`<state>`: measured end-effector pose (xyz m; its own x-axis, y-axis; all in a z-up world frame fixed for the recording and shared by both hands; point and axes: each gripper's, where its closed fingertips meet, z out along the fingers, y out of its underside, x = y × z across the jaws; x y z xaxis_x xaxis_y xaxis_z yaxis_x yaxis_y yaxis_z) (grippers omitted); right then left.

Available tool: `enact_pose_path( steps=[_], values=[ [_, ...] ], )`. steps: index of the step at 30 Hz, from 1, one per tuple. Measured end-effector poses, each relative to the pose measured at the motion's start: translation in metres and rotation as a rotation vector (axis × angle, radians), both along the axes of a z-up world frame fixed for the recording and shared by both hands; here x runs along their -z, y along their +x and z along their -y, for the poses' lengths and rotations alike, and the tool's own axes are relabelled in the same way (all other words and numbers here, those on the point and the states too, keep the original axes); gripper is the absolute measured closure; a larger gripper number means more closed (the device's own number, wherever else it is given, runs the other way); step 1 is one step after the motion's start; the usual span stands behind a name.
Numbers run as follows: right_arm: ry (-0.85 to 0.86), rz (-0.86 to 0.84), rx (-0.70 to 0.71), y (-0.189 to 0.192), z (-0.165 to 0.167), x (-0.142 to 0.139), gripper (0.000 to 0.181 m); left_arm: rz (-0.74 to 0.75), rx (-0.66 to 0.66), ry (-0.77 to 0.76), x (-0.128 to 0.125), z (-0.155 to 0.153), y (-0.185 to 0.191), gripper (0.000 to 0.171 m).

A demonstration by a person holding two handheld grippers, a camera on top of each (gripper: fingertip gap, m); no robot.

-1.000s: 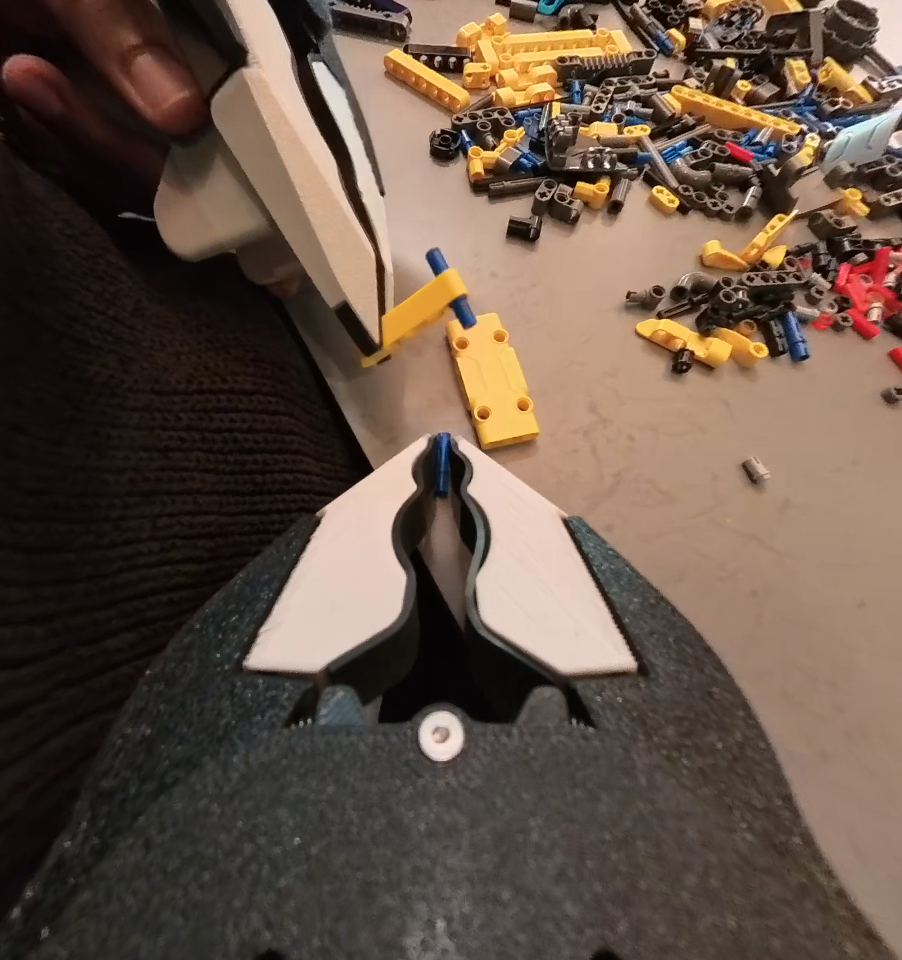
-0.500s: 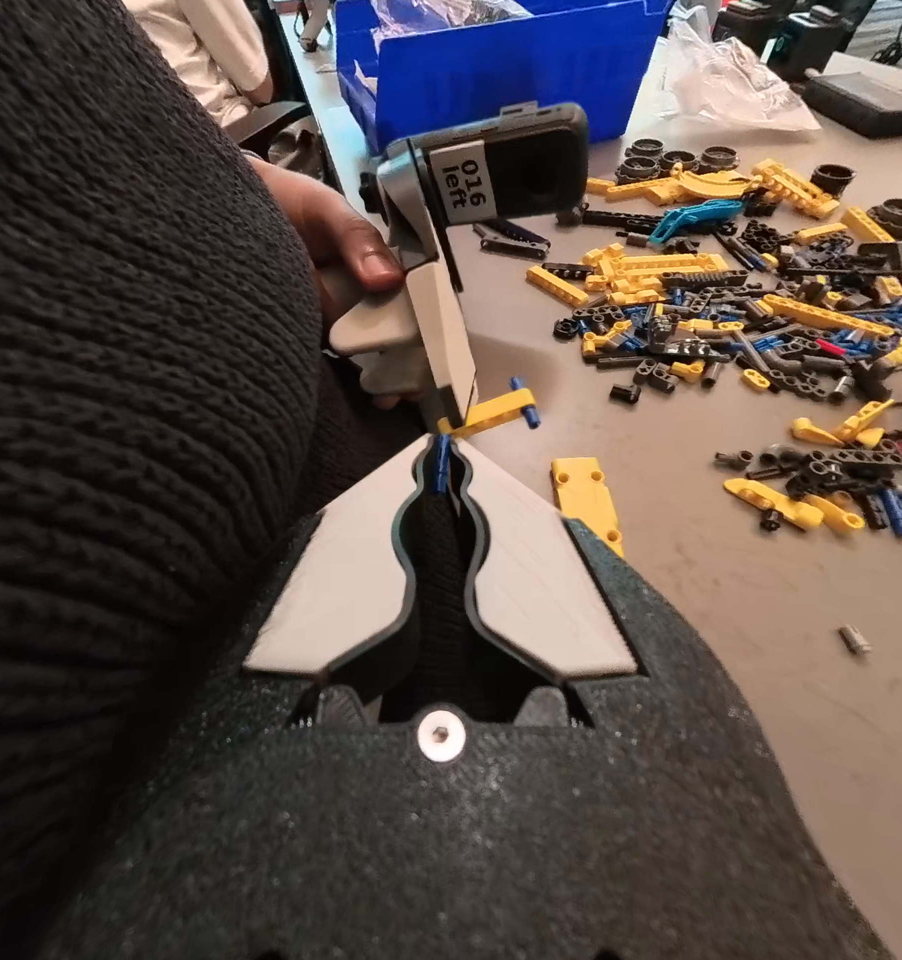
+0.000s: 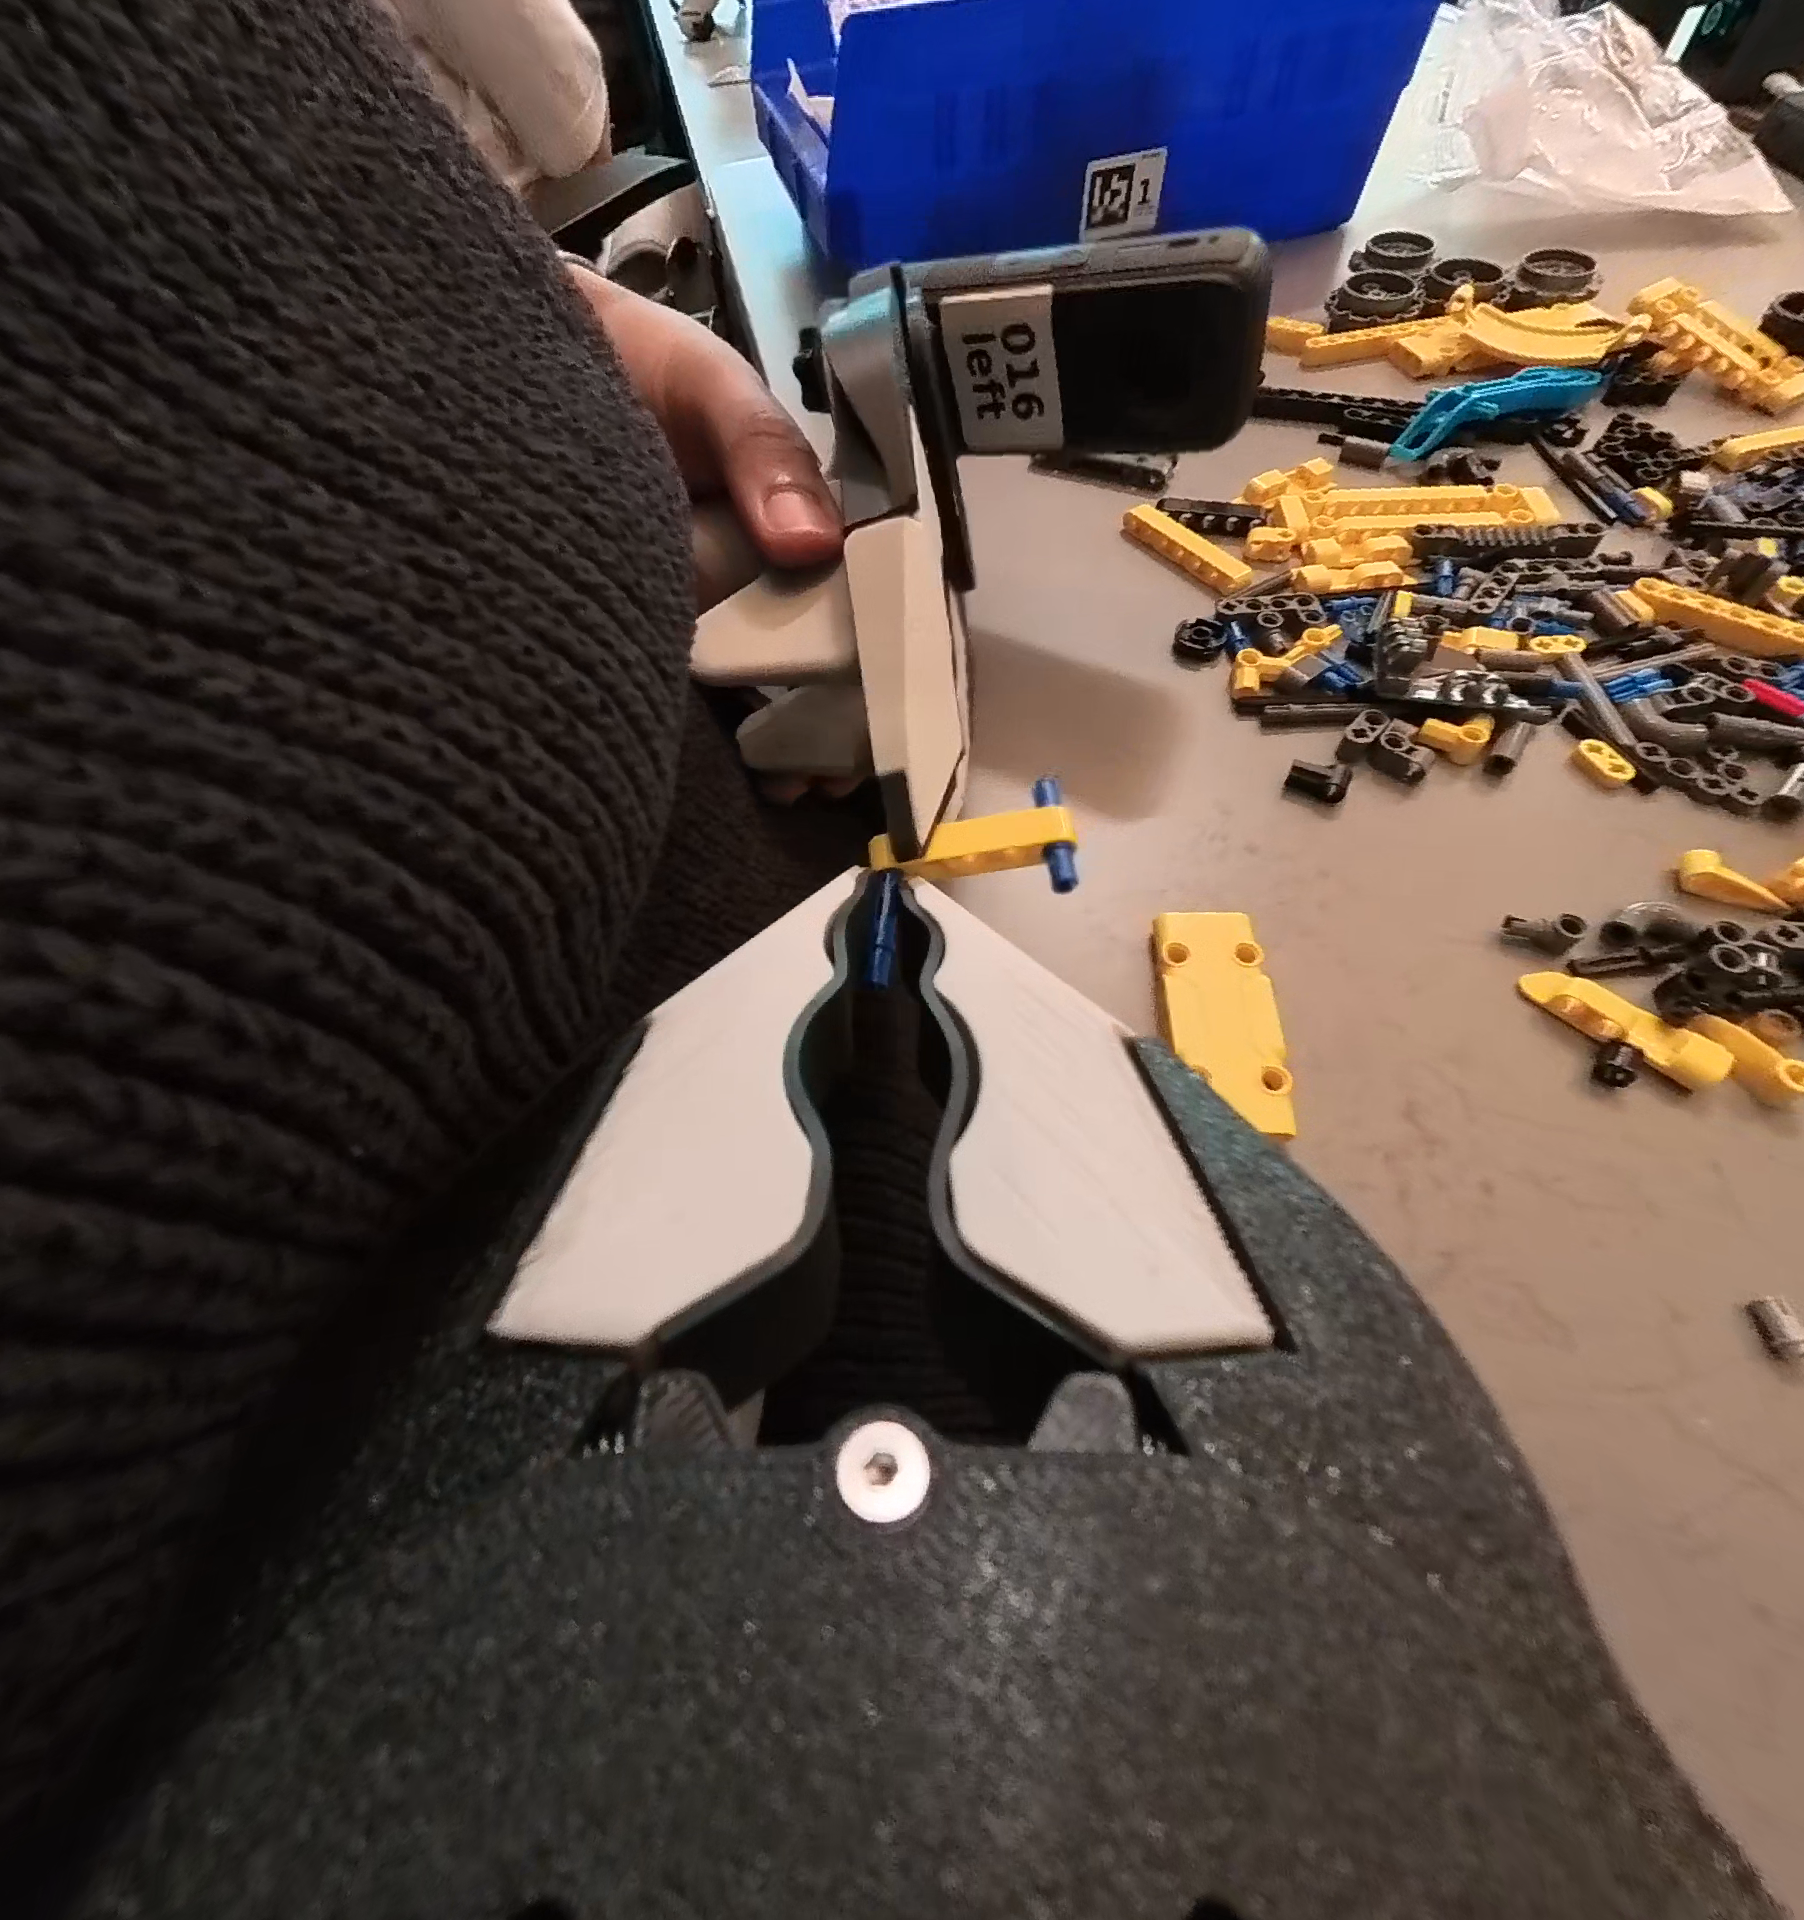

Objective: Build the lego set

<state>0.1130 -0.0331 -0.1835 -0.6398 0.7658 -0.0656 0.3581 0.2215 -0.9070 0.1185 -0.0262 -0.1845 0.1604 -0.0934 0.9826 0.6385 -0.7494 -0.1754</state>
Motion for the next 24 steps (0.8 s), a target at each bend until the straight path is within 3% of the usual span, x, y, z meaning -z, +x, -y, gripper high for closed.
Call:
enact_pose_path(
  steps=[12, 24],
  values=[
    [-0.005, 0.102, -0.118, 0.009, 0.014, 0.007, 0.180, 0.061, 0.034, -0.104, 0.009, 0.013, 0.011, 0.168],
    [-0.331, 0.235, -0.041, 0.007, 0.012, 0.009, 0.180, 0.069, 0.001, -0.084, 0.009, 0.012, 0.009, 0.167]
  ],
)
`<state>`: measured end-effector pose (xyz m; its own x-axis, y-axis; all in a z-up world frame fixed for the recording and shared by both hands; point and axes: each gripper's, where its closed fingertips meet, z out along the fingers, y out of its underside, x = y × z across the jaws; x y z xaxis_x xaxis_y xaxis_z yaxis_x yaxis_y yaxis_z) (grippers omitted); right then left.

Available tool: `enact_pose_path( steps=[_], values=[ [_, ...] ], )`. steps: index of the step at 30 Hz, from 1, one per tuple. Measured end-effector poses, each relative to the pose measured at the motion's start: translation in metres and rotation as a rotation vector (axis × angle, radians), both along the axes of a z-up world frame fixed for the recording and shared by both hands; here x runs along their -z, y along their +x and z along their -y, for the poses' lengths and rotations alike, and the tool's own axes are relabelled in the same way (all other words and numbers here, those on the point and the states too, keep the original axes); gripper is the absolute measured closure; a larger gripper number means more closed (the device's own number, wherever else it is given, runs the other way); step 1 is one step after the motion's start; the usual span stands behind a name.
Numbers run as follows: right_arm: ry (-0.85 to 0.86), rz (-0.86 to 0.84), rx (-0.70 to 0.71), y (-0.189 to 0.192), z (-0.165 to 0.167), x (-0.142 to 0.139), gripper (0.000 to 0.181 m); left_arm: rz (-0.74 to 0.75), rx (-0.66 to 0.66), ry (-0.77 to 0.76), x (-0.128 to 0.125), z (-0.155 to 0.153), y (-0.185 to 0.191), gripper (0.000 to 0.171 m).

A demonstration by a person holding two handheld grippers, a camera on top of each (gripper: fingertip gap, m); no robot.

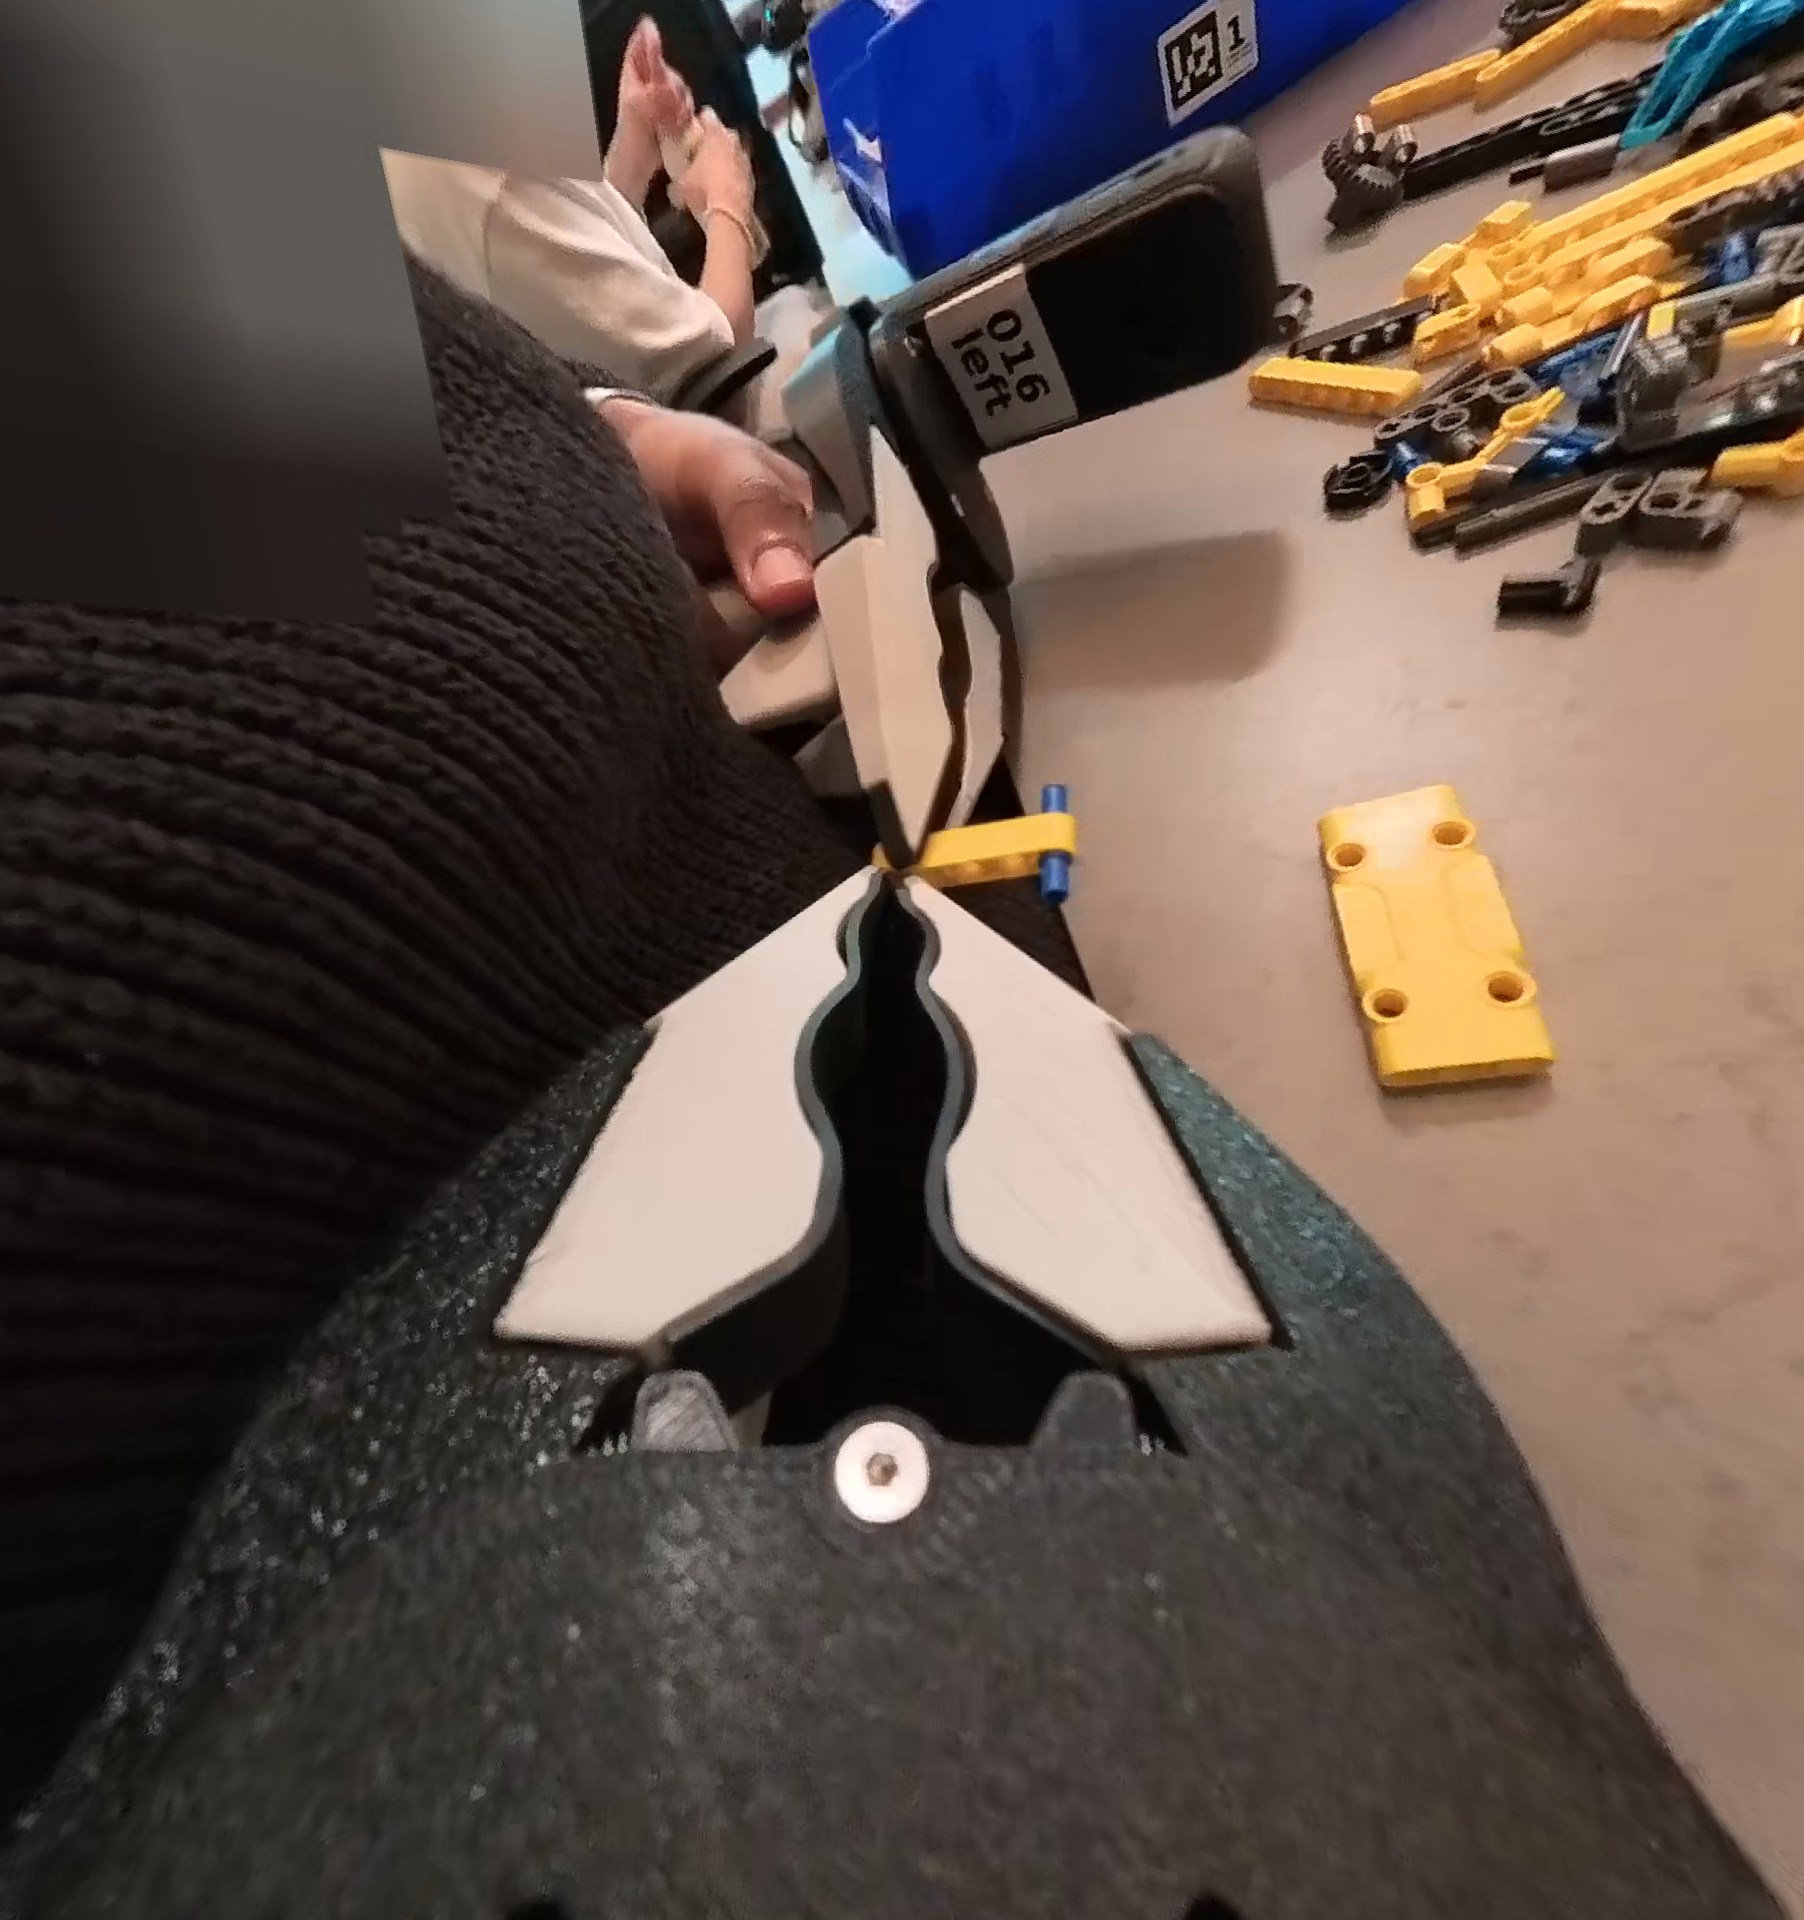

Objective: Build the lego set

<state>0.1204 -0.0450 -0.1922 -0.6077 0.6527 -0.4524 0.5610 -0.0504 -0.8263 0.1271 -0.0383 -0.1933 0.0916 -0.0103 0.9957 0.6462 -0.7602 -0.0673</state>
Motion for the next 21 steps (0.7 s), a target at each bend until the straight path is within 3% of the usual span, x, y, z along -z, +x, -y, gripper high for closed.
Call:
enact_pose_path(
  steps=[12, 16, 21],
  values=[
    [-0.193, 0.038, 0.098, -0.001, -0.026, -0.002, 0.144, -0.010, -0.019, 0.009, 0.000, -0.001, -0.003, 0.167],
    [-0.113, 0.029, 0.138, -0.002, -0.038, 0.002, 0.139, -0.050, -0.080, 0.046, -0.006, -0.006, -0.015, 0.167],
    [0.094, -0.023, 0.193, -0.010, -0.049, 0.011, 0.143, -0.267, -0.183, 0.072, -0.005, -0.009, -0.037, 0.167]
  ],
)
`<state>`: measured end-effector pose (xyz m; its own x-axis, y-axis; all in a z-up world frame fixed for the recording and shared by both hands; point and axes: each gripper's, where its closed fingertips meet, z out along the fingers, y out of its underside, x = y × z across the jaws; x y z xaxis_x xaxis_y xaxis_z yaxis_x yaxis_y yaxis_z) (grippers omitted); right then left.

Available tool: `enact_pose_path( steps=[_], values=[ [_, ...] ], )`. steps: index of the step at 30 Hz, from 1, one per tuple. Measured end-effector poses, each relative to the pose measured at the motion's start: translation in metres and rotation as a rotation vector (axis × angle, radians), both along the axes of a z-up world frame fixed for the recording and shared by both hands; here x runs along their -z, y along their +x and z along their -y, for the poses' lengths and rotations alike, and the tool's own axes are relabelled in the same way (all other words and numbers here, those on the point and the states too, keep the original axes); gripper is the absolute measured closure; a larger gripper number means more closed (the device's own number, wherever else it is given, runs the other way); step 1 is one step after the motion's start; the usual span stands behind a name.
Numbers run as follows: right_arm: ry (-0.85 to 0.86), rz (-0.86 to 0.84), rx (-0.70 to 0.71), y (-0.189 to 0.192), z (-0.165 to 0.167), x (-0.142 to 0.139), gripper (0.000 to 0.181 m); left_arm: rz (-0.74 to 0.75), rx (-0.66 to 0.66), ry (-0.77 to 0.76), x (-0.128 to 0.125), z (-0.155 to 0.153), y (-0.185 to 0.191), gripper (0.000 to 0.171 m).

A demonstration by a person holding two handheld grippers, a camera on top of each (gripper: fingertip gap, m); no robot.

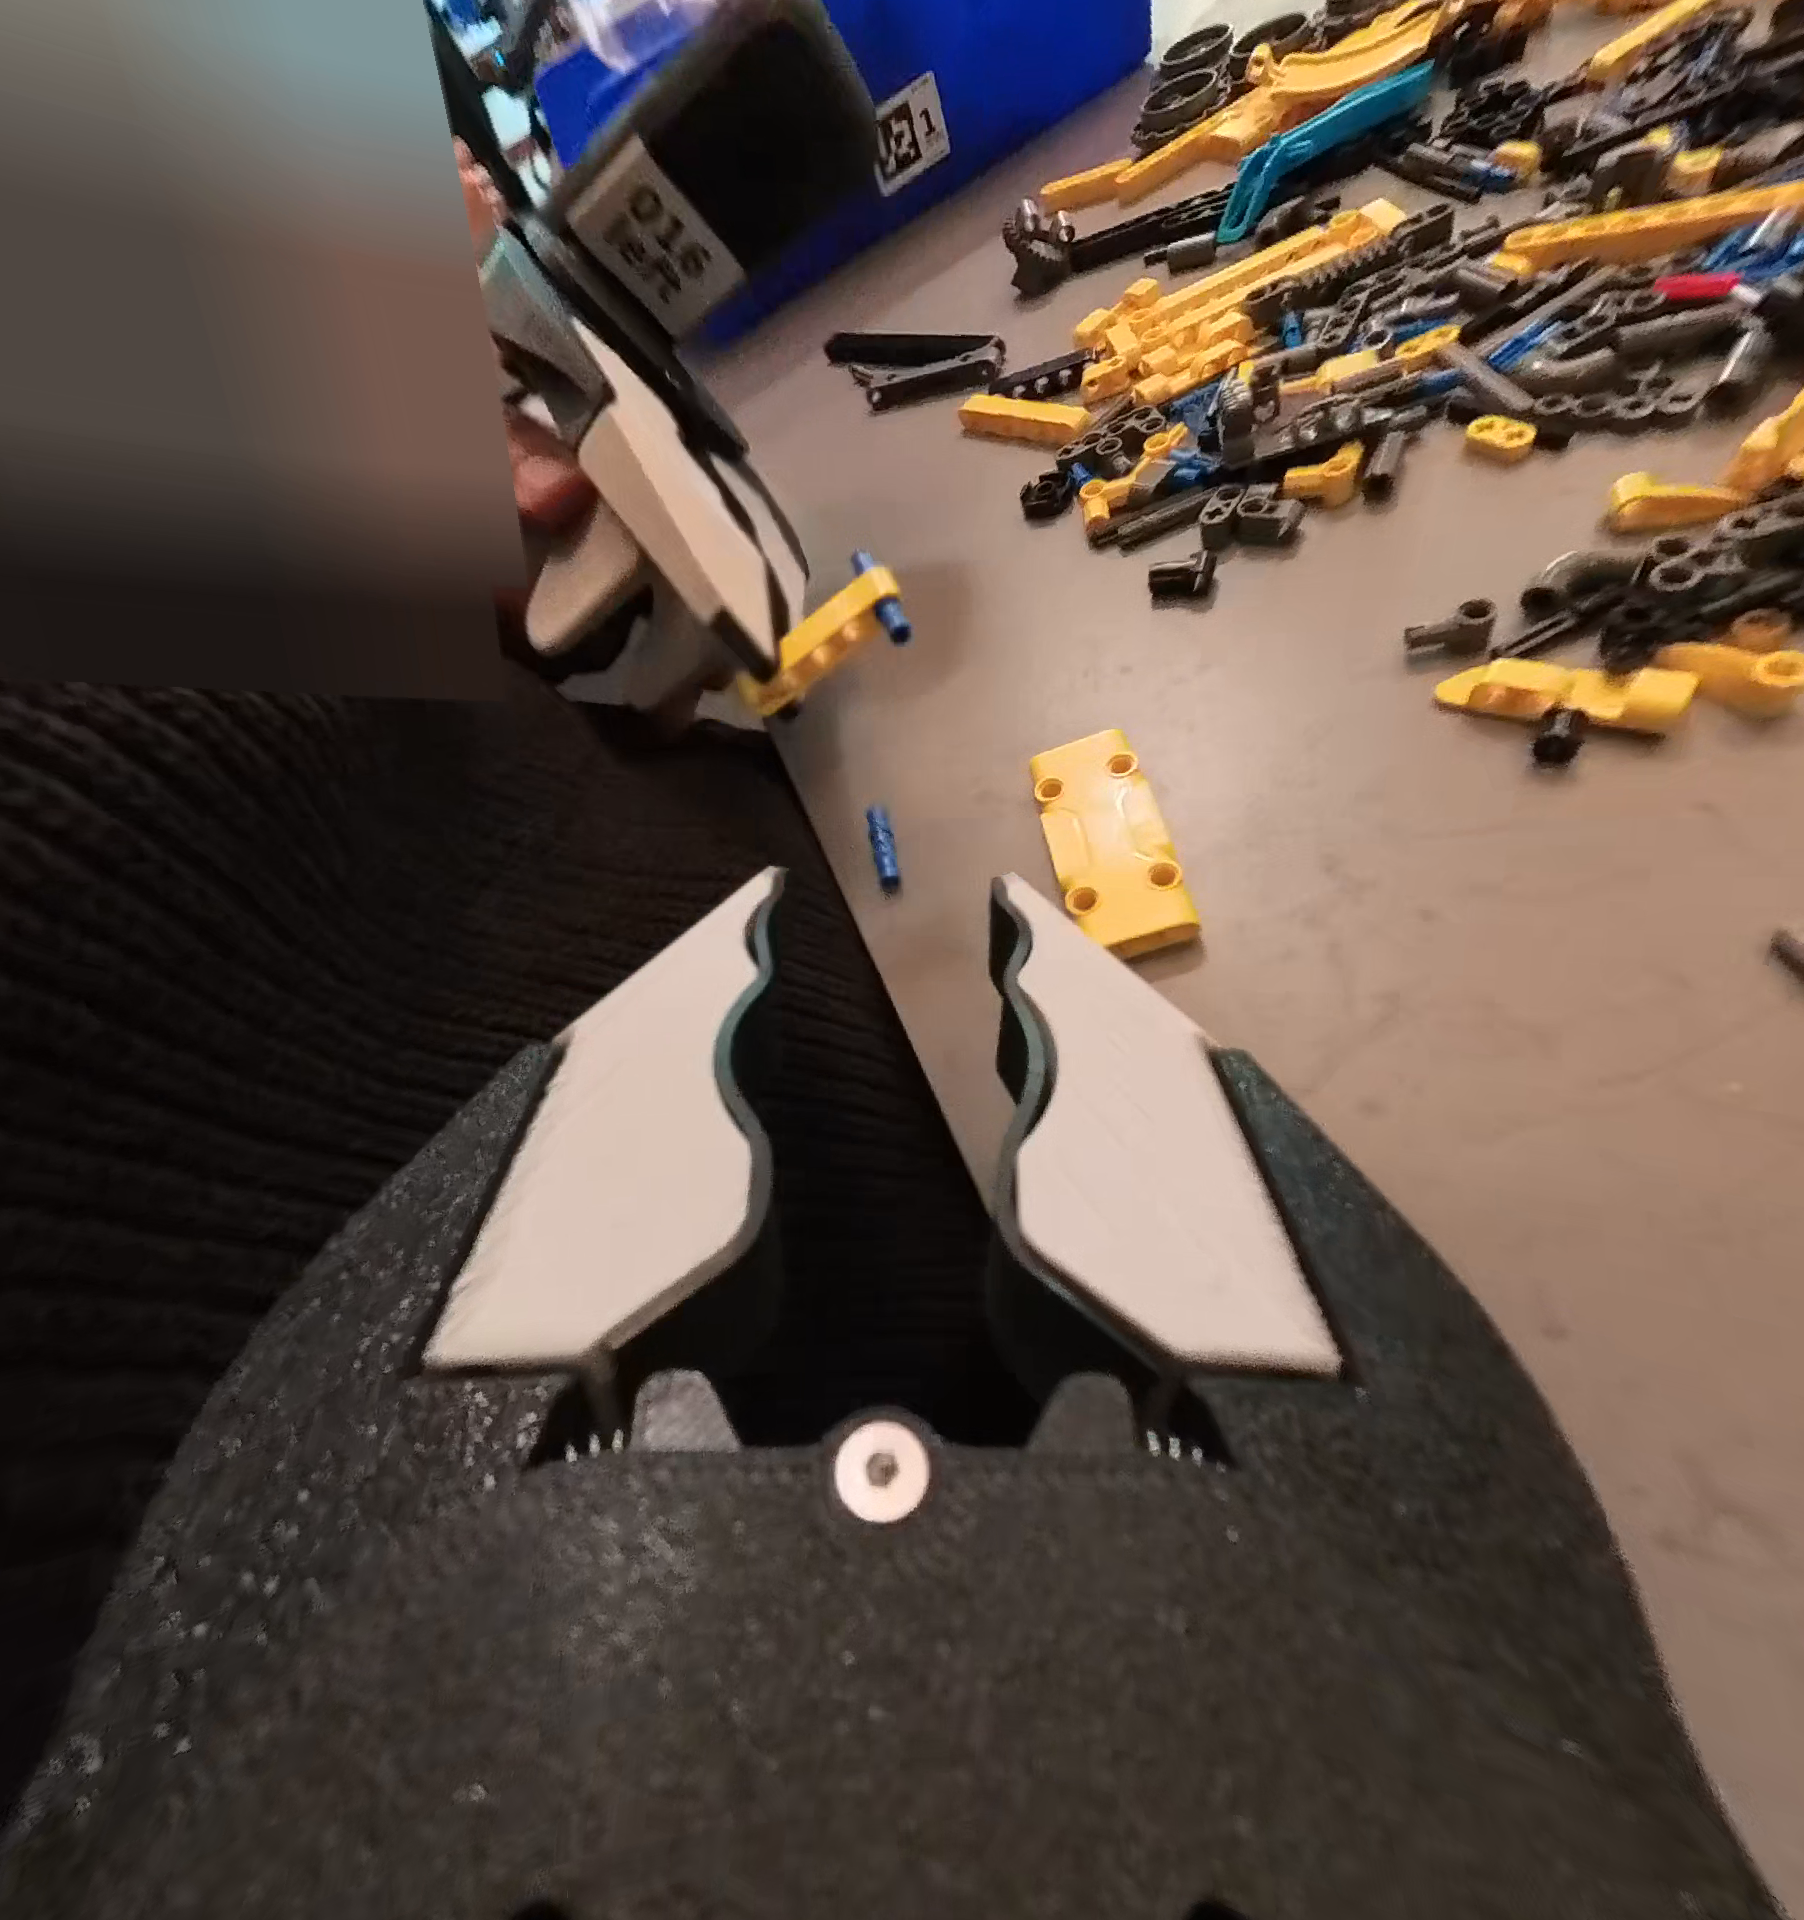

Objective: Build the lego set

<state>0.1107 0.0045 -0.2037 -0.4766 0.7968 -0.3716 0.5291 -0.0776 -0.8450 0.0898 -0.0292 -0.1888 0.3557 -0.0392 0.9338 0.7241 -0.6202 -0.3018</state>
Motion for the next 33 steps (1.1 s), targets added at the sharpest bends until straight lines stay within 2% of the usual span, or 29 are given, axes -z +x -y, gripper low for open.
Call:
enact_pose_path(
  steps=[3, 8, 11, 18, 22, 24, 27, 33],
  values=[
    [0.137, -0.052, -0.009, -0.005, 0.004, 0.001, 0.149, -0.167, -0.048, -0.019, 0.008, 0.000, -0.014, 0.167],
    [0.403, -0.101, -0.064, -0.015, 0.013, 0.012, 0.154, -0.391, 0.025, -0.098, 0.035, 0.004, -0.008, 0.167],
    [0.458, -0.090, -0.106, -0.017, 0.019, 0.016, 0.161, -0.472, 0.050, -0.107, 0.040, 0.004, -0.005, 0.167],
    [0.351, 0.016, -0.207, -0.011, 0.032, 0.023, 0.179, -0.440, 0.015, -0.065, 0.032, -0.004, -0.009, 0.167],
    [0.324, 0.131, -0.219, -0.014, 0.029, 0.028, 0.168, -0.468, 0.069, -0.099, 0.038, -0.004, -0.002, 0.167],
    [0.368, 0.131, -0.213, -0.017, 0.025, 0.028, 0.162, -0.484, 0.061, -0.098, 0.038, -0.003, -0.003, 0.167],
    [0.406, 0.111, -0.210, -0.022, 0.025, 0.029, 0.160, -0.433, 0.004, -0.080, 0.032, -0.004, -0.012, 0.167],
    [0.352, 0.086, -0.147, -0.038, 0.028, 0.028, 0.160, -0.437, -0.020, -0.086, 0.032, 0.002, -0.017, 0.167]
  ],
)
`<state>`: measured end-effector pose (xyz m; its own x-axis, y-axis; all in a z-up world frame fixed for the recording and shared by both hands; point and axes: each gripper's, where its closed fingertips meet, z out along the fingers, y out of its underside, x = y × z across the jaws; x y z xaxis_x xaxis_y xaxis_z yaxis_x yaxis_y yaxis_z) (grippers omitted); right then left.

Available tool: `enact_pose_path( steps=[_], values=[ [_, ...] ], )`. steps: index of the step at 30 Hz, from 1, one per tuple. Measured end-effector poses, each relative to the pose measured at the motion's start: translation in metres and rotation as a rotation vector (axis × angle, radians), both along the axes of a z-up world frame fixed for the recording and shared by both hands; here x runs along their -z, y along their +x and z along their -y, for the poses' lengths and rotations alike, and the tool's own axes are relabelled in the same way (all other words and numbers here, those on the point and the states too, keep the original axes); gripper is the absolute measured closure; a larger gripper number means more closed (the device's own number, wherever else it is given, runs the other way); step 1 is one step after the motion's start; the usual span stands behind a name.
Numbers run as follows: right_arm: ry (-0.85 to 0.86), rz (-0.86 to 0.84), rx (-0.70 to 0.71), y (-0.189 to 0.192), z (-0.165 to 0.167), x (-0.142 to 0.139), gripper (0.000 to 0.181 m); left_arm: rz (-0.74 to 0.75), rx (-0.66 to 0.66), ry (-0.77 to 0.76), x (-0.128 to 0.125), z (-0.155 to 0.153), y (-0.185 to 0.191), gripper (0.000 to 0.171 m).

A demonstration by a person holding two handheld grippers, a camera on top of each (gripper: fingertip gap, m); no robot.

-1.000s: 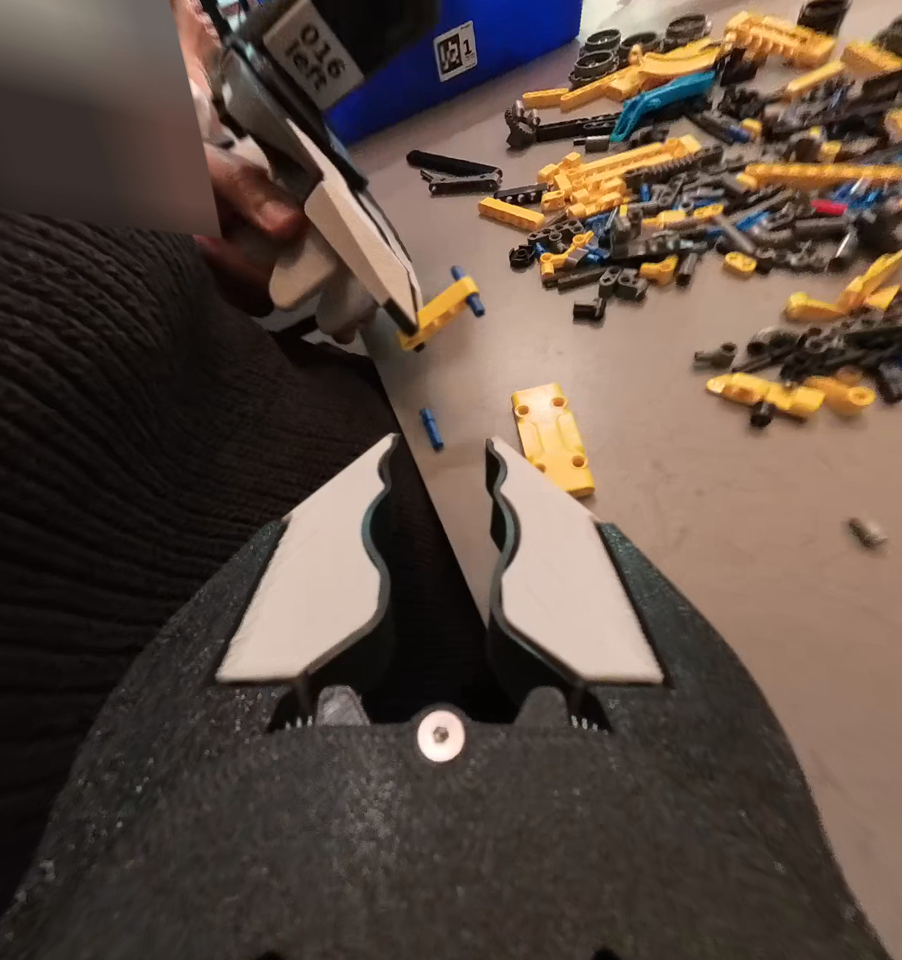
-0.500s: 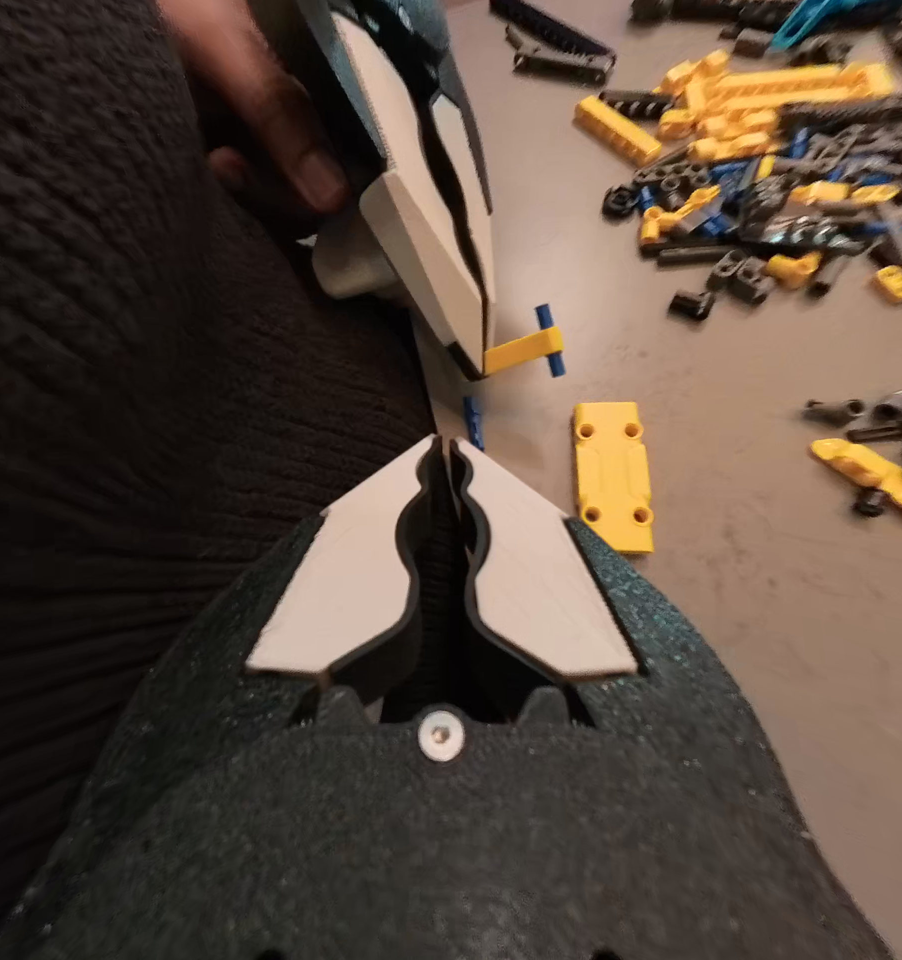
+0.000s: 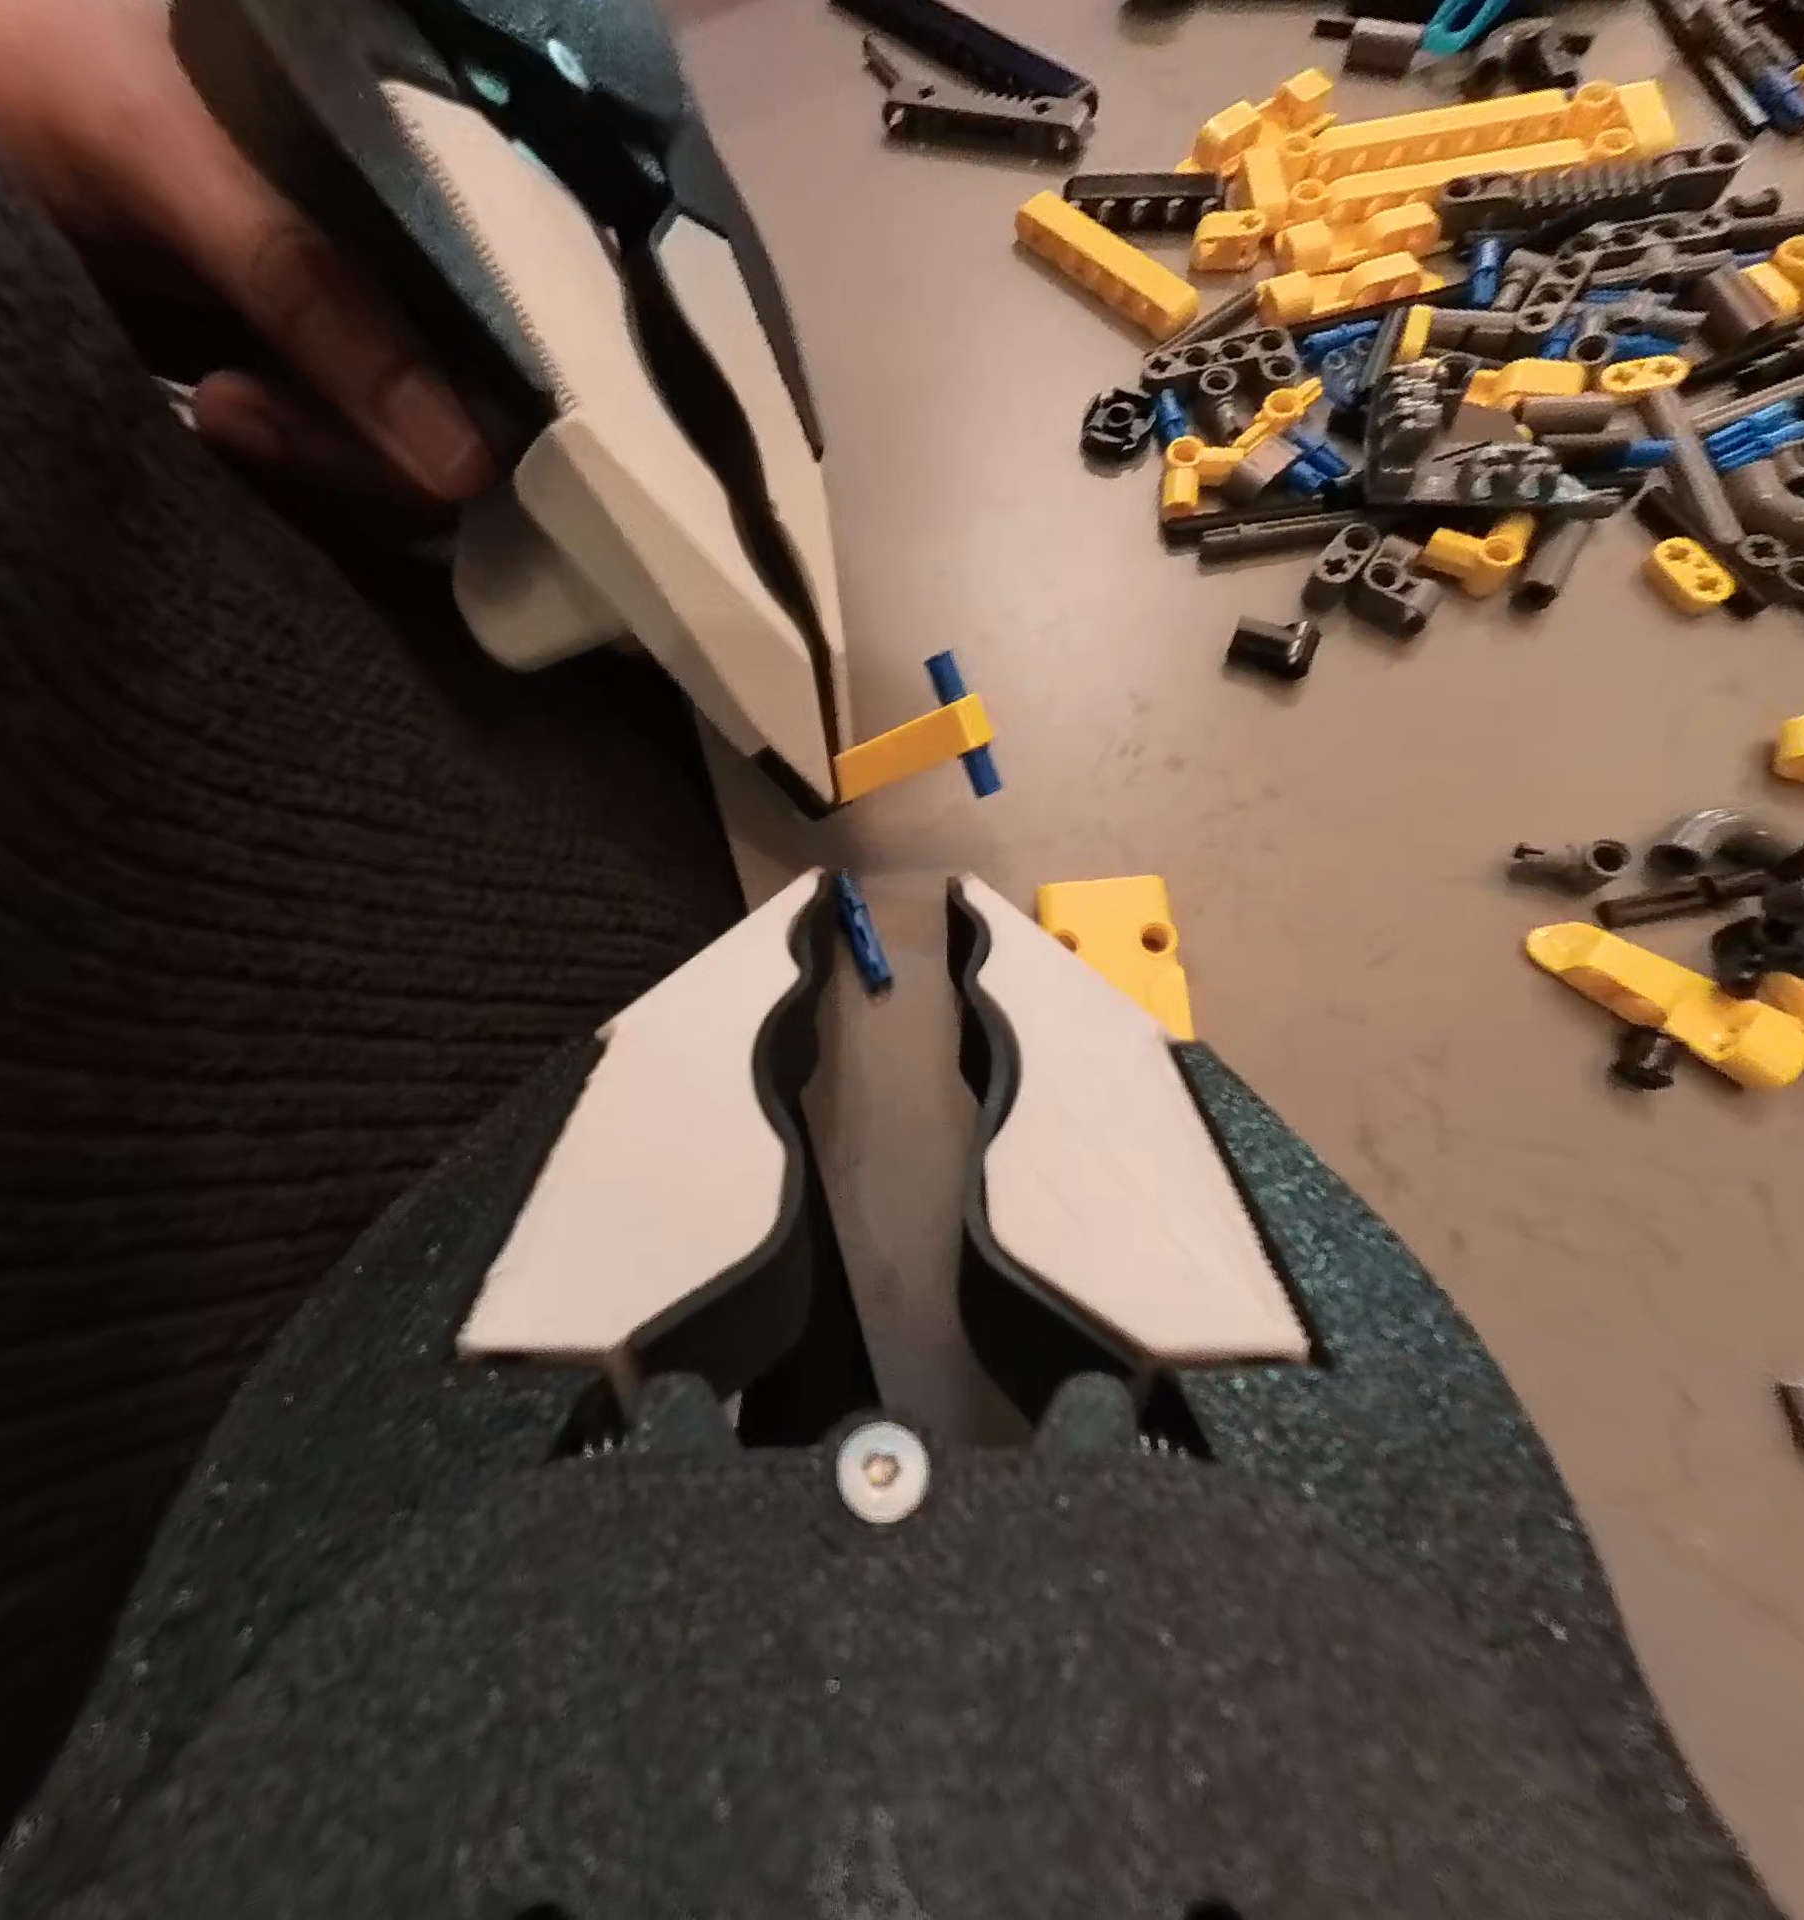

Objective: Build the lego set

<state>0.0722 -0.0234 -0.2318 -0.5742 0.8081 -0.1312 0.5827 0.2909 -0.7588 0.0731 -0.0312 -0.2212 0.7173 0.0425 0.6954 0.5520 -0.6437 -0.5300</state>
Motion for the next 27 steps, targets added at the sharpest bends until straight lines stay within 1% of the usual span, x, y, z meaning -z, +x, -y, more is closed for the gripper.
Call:
enact_pose_path(
  steps=[2, 5, 7, 9, 10, 12, 14, 18, 19, 23, 27],
  values=[
    [0.024, -0.024, 0.006, -0.002, -0.001, -0.002, 0.160, 0.001, 0.003, 0.005, -0.001, 0.000, 0.000, 0.167],
    [0.028, -0.052, 0.013, 0.000, -0.006, -0.010, 0.155, 0.016, -0.001, 0.018, -0.002, 0.000, -0.001, 0.167],
    [-0.016, -0.038, 0.018, 0.006, -0.008, -0.015, 0.156, 0.014, 0.002, 0.023, -0.003, 0.000, -0.001, 0.167],
    [-0.079, 0.004, -0.017, 0.016, -0.005, -0.016, 0.166, 0.016, 0.010, 0.027, -0.003, -0.001, 0.000, 0.167],
    [-0.113, 0.031, -0.040, 0.022, -0.001, -0.016, 0.168, 0.017, 0.013, 0.029, -0.003, -0.001, 0.000, 0.167],
    [-0.168, 0.079, -0.073, 0.029, 0.006, -0.012, 0.170, 0.024, 0.020, 0.035, -0.004, -0.002, 0.001, 0.167],
    [-0.187, 0.098, -0.070, 0.027, 0.009, -0.008, 0.167, 0.035, 0.025, 0.038, -0.004, -0.002, 0.001, 0.167],
    [-0.149, 0.117, -0.044, 0.020, 0.002, -0.004, 0.154, 0.036, 0.015, 0.040, -0.005, -0.001, -0.001, 0.167],
    [-0.125, 0.113, -0.038, 0.017, 0.000, -0.003, 0.157, 0.039, 0.011, 0.044, -0.005, -0.001, -0.001, 0.167],
    [-0.047, 0.076, -0.045, 0.002, 0.002, -0.001, 0.157, 0.037, 0.009, 0.059, -0.006, -0.004, -0.004, 0.167],
    [-0.038, 0.059, -0.064, -0.001, 0.006, -0.001, 0.155, 0.041, 0.006, 0.070, -0.006, -0.005, -0.004, 0.167]
  ],
)
